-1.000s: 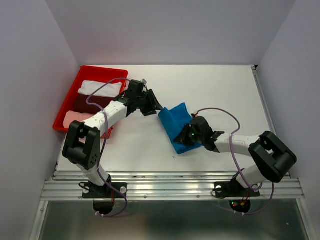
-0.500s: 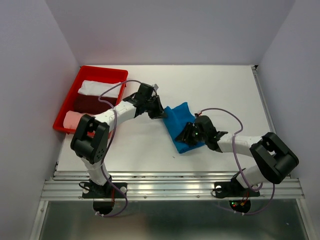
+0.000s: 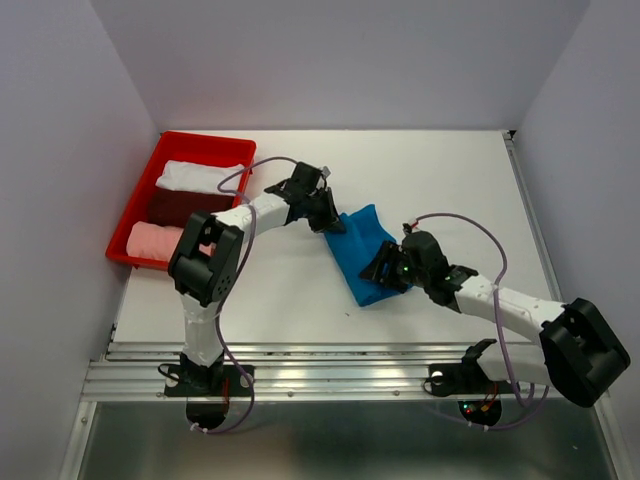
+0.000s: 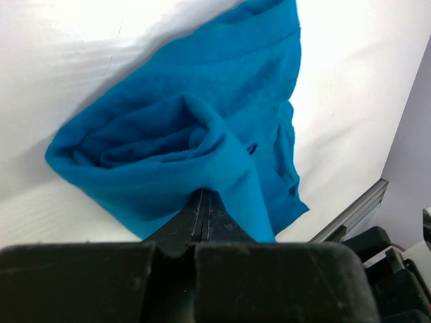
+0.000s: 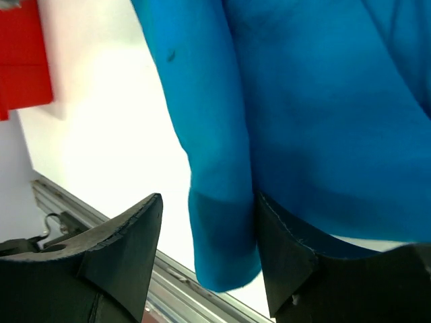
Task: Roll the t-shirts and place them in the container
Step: Roll the T-shirt to the center of the board.
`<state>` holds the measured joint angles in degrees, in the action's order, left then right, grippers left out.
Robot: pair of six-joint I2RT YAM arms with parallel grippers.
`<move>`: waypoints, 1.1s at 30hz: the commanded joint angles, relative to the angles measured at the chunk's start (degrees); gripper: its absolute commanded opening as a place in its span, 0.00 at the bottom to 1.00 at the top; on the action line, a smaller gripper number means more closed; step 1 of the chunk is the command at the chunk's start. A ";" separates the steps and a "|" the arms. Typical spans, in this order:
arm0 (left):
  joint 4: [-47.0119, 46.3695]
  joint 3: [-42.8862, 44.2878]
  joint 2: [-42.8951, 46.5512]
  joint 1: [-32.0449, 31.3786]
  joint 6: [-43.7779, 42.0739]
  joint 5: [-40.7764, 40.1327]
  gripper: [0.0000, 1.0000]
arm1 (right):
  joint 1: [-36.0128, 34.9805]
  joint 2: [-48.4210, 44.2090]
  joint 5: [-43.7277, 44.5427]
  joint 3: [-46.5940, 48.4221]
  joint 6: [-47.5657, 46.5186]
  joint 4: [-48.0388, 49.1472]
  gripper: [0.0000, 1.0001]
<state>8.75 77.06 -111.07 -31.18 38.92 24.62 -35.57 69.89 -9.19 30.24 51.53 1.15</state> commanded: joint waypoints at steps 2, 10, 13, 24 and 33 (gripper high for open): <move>-0.85 5.03 -2.31 -0.64 -1.48 1.13 0.00 | 0.42 -2.03 3.65 4.03 -4.50 -9.22 0.63; -0.23 7.84 -7.84 -0.72 -1.82 -0.45 0.00 | 0.42 -7.05 8.23 10.09 -8.63 -16.79 0.62; 1.44 9.86 -9.60 -0.64 -2.35 -1.42 0.00 | 0.42 -5.82 6.03 11.95 -9.60 -17.14 0.57; 2.76 11.71 -10.93 -0.64 -3.14 -1.51 0.00 | -0.73 3.06 7.14 6.50 -8.02 -11.33 0.24; 5.22 14.26 -9.97 -0.37 -5.25 0.78 0.00 | -0.73 4.22 13.67 6.49 -10.47 -17.13 0.19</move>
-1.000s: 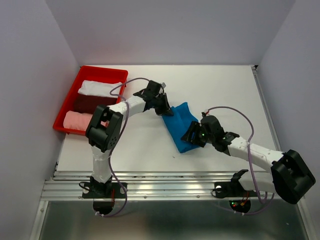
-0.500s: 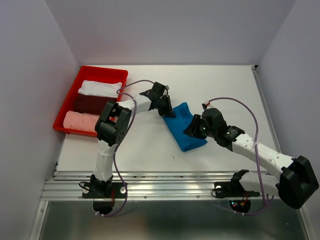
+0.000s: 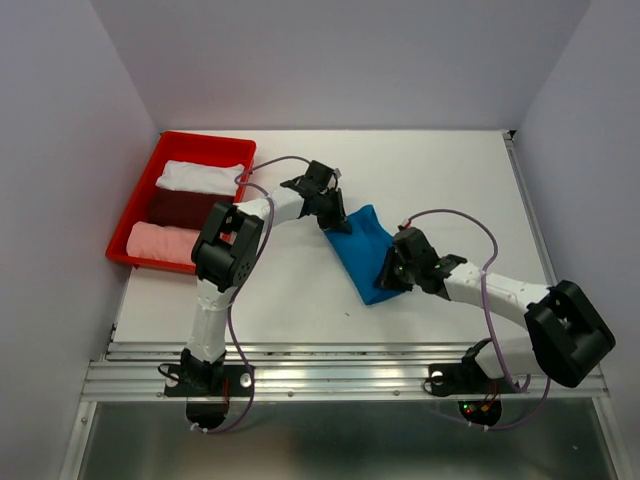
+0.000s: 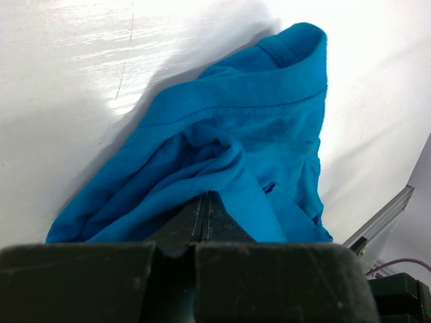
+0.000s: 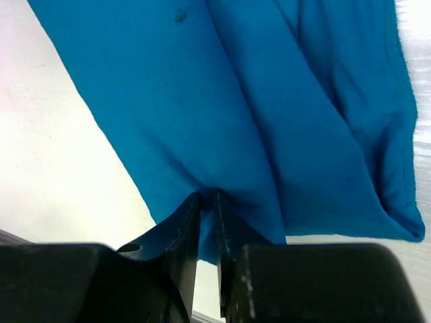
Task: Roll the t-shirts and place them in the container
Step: Roll the T-shirt to the center of the board.
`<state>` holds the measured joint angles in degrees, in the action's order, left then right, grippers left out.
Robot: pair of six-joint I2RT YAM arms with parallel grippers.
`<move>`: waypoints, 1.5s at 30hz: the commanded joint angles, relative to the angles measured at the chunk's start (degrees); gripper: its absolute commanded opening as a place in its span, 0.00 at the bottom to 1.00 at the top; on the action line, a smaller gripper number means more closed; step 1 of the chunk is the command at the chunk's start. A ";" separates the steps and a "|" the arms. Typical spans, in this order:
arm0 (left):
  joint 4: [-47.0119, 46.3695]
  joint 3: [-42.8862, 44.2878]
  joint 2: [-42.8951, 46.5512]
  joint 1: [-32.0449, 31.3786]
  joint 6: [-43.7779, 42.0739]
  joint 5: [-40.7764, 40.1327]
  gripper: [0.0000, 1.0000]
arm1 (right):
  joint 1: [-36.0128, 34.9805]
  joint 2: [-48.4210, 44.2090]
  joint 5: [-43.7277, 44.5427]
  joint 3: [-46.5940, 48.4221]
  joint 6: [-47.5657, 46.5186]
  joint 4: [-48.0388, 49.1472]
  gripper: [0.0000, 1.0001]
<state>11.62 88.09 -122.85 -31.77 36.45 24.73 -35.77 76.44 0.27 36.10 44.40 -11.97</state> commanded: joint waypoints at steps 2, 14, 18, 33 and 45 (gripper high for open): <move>2.88 3.49 2.96 0.30 -3.40 0.49 0.00 | -0.53 -3.75 4.99 2.48 -4.41 -5.43 0.20; 2.62 2.61 2.35 2.15 -2.70 -0.03 0.00 | -0.53 0.10 1.84 7.33 -4.06 -3.33 0.20; 1.66 1.12 0.95 2.15 -2.78 0.05 0.00 | -0.53 4.05 2.62 2.24 -2.92 0.01 0.20; 11.92 12.61 7.44 7.94 -8.14 1.12 0.00 | -4.91 -3.41 15.27 12.40 -11.61 -13.50 0.41; 12.73 6.48 16.23 11.38 -8.85 -3.72 0.03 | -25.03 8.09 38.56 22.96 -17.51 -25.29 0.79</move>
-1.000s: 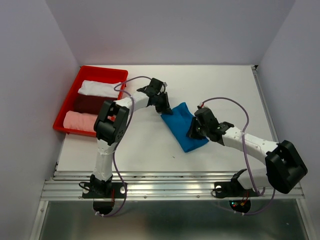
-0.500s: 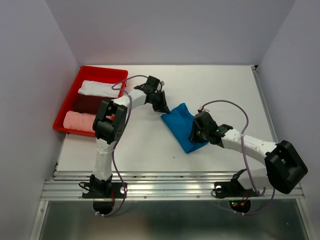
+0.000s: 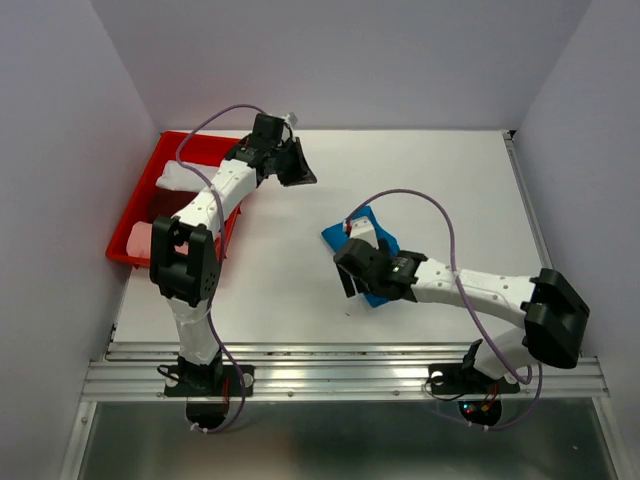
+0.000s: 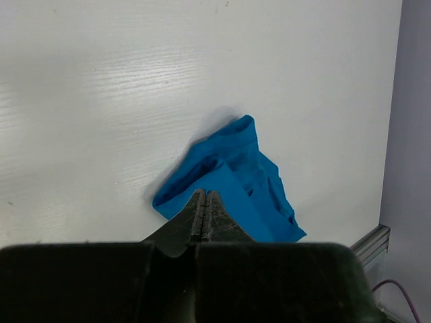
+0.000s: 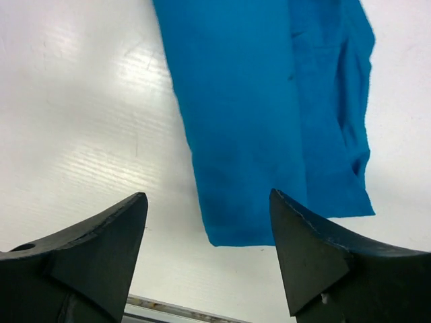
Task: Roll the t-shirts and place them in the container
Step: Roll the T-shirt to the center of the board.
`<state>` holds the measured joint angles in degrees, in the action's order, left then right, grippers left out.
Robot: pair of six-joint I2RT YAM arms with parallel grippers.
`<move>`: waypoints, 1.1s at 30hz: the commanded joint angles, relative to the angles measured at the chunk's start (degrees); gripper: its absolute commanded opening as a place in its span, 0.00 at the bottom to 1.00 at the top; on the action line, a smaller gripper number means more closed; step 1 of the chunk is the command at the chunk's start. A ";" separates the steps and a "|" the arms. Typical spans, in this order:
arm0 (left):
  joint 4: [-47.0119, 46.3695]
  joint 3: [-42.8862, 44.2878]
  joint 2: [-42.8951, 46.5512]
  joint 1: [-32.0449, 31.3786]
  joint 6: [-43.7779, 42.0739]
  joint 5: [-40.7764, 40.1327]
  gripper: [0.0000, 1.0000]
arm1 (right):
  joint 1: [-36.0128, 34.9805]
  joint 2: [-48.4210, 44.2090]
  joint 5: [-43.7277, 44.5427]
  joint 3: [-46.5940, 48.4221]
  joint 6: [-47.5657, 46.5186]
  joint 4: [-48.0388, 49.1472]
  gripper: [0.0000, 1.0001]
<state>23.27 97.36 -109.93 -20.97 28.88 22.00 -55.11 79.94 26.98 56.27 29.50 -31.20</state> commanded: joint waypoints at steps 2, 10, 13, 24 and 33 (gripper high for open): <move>0.55 -4.89 4.54 1.28 -1.02 -1.17 0.03 | -7.28 8.45 15.88 3.67 -2.52 -7.38 0.80; -2.25 -12.36 7.44 1.99 -0.32 -0.20 0.03 | -9.84 17.79 21.79 4.81 -2.69 -7.47 0.81; -3.49 -14.65 7.89 1.99 0.03 0.41 0.03 | -9.84 19.90 22.50 4.20 -2.16 -6.42 0.81; -6.04 -21.06 9.47 1.90 0.65 1.47 0.04 | -9.84 20.17 20.39 -0.02 -0.76 1.92 0.43; -9.64 -29.15 15.71 1.55 0.56 2.52 0.85 | -8.08 14.90 11.96 -1.34 -2.07 8.08 0.02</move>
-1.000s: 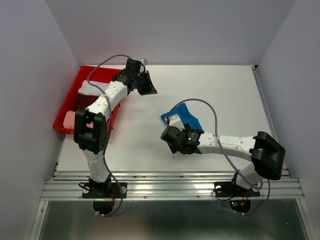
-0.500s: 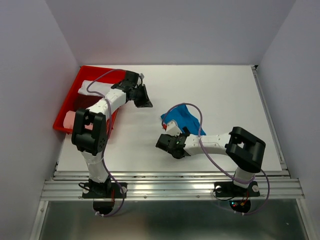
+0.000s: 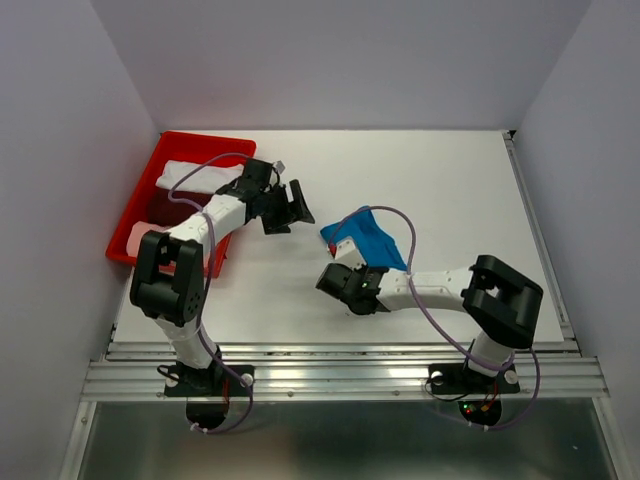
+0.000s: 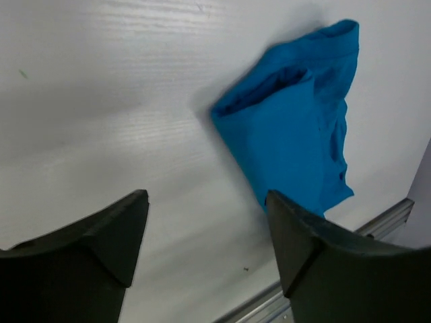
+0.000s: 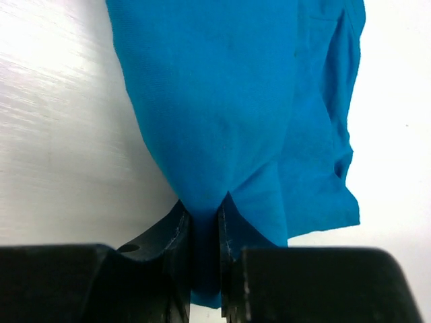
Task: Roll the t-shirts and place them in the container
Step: Roll the T-shirt to the center of the board.
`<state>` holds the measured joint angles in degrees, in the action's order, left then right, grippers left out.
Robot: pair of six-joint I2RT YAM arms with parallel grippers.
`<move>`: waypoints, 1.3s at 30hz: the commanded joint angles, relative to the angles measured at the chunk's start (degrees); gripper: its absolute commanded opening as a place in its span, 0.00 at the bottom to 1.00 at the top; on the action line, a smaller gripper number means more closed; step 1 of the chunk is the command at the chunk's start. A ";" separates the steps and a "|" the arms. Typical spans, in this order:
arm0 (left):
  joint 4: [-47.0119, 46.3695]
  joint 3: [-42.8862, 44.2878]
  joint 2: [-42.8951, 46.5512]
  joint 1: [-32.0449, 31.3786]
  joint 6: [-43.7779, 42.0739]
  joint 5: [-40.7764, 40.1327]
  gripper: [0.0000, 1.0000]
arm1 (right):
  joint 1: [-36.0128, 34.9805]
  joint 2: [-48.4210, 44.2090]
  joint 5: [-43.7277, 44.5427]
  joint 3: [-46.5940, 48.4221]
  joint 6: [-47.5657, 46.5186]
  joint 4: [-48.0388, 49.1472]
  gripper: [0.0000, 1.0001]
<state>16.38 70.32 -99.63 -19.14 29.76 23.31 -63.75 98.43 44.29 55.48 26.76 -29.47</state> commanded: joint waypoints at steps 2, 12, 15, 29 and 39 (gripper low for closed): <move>-4.07 -4.57 6.90 -0.38 0.03 2.26 0.95 | 1.08 -5.53 -8.15 -0.90 0.57 8.11 0.02; -17.50 -15.04 8.23 -4.68 5.39 6.92 0.99 | 3.36 -10.18 -17.83 -1.52 1.80 12.42 0.01; -19.54 -16.18 7.00 -5.47 6.45 6.93 0.99 | 3.98 -11.33 -19.42 -2.22 2.59 12.77 0.01; -19.72 -15.21 0.14 -9.78 8.30 2.71 0.99 | 5.03 -13.44 -20.56 -4.15 3.91 13.39 0.01; -24.98 -17.94 1.02 -9.69 14.79 -3.09 0.91 | 5.56 -14.58 -20.47 -4.51 4.00 13.39 0.01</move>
<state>-4.47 54.06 -100.33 -28.86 40.84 24.71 -58.50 86.28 23.51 51.53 29.87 -18.96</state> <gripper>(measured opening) 0.951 0.209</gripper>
